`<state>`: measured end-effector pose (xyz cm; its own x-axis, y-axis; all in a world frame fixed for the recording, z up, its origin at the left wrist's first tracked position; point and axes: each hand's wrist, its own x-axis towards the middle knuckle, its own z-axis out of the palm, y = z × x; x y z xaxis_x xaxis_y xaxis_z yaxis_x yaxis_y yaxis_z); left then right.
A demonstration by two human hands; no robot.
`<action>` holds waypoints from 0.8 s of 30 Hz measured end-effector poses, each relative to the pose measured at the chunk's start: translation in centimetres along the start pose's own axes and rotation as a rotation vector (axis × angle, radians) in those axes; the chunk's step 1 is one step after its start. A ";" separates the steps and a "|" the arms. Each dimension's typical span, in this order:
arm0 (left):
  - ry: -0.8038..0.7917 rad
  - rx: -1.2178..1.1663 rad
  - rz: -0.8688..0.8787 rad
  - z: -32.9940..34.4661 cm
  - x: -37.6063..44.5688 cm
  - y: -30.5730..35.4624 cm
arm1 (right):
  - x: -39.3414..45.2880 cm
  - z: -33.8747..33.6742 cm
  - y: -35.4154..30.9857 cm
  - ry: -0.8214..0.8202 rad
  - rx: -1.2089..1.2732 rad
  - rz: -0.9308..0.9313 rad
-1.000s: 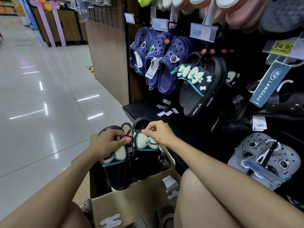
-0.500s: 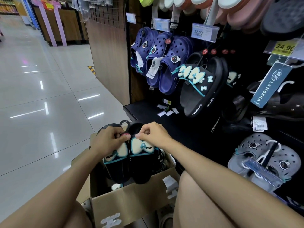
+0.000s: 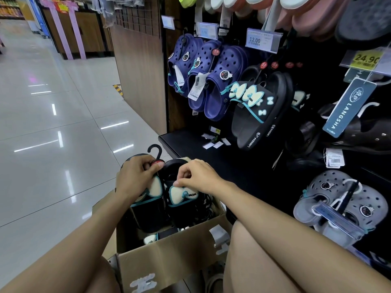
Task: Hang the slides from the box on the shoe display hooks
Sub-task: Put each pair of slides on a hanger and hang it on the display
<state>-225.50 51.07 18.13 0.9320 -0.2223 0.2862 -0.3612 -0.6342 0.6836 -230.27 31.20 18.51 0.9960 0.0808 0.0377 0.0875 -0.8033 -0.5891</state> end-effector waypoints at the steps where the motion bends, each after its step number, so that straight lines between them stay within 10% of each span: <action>1: 0.004 -0.001 0.000 0.0 0.0 0.1 | -0.1 0.0 -0.1 -0.001 -0.008 -0.005; 24: -0.187 -0.119 0.041 1.4 -0.4 3.1 | 1.1 -0.2 -1.1 0.353 0.476 0.135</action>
<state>-226.98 48.15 19.24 0.9015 -0.3871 0.1934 -0.3898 -0.5323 0.7515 -229.28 32.04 19.40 0.9504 -0.2697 0.1549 0.0238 -0.4337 -0.9008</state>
